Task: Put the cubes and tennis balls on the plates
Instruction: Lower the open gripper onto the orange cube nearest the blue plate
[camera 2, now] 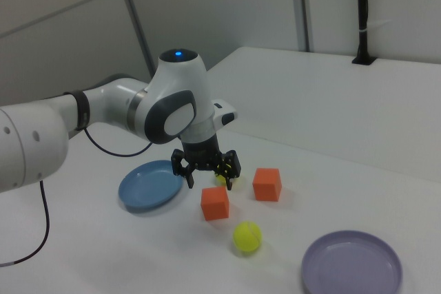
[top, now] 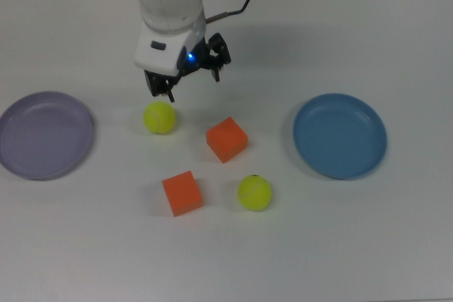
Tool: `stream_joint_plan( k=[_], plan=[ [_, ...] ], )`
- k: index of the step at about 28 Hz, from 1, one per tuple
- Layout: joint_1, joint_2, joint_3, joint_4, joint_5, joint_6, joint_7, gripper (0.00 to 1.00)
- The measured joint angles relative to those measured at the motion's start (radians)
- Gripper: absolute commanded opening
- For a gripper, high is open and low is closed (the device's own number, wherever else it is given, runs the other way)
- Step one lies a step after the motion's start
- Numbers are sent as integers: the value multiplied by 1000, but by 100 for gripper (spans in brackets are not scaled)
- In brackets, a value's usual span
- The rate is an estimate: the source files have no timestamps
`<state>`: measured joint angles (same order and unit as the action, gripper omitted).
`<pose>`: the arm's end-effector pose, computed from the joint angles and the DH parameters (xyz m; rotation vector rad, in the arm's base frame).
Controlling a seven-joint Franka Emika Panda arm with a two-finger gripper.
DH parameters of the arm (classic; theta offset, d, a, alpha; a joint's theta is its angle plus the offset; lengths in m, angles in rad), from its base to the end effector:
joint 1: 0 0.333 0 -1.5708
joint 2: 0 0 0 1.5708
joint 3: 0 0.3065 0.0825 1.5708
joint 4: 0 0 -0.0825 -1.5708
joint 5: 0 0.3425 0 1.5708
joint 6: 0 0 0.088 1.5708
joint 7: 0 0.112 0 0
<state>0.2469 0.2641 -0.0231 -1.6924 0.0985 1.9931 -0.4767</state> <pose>0.5835 0.1407 0.4465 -2.8950 -0.9959 -0.0721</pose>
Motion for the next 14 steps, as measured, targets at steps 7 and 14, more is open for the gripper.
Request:
stream_joint_plan(
  k=[7,14],
  plan=[
    [41,69,1,1,0,102,-51,100],
    [57,124,11,2,0,157,-80,100]
  ],
)
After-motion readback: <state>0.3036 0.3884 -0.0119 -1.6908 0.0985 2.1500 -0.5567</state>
